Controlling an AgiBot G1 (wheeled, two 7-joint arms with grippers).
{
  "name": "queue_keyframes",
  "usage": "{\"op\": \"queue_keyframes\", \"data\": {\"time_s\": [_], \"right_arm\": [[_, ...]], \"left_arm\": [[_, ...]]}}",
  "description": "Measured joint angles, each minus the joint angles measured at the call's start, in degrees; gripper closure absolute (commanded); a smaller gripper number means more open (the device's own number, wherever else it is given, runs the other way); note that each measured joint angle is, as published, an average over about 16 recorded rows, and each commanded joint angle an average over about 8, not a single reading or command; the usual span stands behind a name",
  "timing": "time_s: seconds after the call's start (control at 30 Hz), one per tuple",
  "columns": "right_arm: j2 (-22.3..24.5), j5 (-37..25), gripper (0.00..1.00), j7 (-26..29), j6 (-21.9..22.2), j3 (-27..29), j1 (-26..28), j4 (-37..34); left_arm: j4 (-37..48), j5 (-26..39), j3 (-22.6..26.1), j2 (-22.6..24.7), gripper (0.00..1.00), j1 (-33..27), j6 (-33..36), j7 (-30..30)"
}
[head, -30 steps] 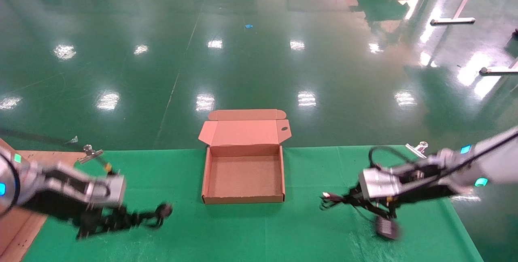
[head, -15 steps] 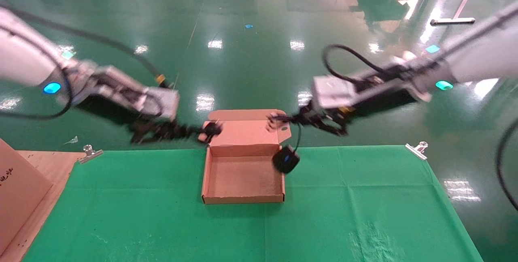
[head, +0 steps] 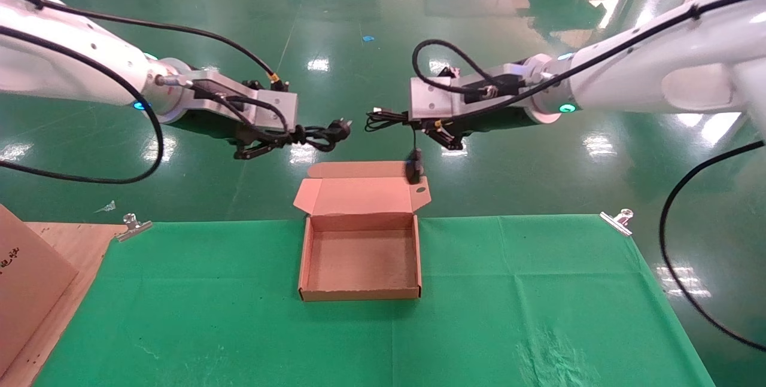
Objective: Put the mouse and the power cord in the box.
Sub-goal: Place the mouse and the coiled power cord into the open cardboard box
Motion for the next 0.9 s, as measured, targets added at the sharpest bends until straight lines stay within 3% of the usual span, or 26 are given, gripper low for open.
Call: {"op": "queue_keyframes", "data": {"time_s": [0.5, 0.9], "right_arm": [[0.2, 3.6, 1.0, 4.5, 0.4, -4.3, -1.8, 4.3], [0.8, 6.0, 1.0, 4.7, -4.0, -6.2, -0.7, 2.3]], "left_arm": [[-4.2, -0.7, 0.9, 1.3, 1.0, 7.0, -7.9, 1.1], [-14.4, -2.1, 5.0, 1.9, 1.0, 21.6, -26.0, -1.5]]}}
